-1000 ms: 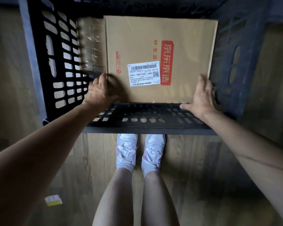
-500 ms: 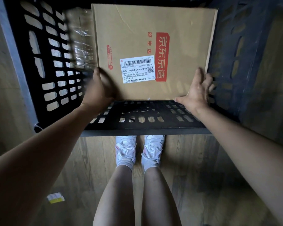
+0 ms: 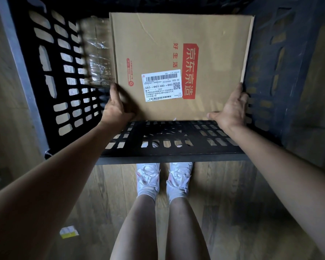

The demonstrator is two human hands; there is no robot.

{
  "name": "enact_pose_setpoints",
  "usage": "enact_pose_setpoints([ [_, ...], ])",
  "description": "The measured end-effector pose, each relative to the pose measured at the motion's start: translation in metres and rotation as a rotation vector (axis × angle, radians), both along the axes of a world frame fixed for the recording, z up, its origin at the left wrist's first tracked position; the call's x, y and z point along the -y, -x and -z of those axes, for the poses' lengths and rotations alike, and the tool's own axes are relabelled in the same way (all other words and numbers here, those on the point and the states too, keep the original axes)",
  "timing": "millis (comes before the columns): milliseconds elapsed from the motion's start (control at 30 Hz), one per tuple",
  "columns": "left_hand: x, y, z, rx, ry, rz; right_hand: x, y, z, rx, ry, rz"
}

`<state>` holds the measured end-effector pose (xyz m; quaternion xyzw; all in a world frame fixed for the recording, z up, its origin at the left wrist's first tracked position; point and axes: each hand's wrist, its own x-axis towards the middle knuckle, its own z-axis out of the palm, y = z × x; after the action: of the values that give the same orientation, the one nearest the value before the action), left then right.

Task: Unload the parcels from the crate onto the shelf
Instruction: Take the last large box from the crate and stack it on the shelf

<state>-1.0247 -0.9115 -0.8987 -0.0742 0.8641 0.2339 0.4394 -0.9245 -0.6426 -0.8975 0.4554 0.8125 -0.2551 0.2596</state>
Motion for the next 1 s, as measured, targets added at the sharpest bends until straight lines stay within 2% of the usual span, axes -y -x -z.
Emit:
enact_pose_setpoints([
  [233,0.000,-0.004,-0.010,-0.058,0.014,-0.011,0.009,-0.006,-0.002,-0.068,-0.015,0.034],
  [433,-0.003,0.003,-0.037,-0.110,-0.030,-0.018,0.007,-0.003,-0.031,-0.048,-0.054,-0.008],
  [767,0.001,-0.001,-0.124,-0.170,-0.061,-0.020,0.005,0.009,-0.122,-0.103,-0.029,-0.044],
  [1000,0.024,-0.011,-0.210,-0.245,-0.040,-0.088,0.028,0.004,-0.186,-0.245,-0.013,0.005],
])
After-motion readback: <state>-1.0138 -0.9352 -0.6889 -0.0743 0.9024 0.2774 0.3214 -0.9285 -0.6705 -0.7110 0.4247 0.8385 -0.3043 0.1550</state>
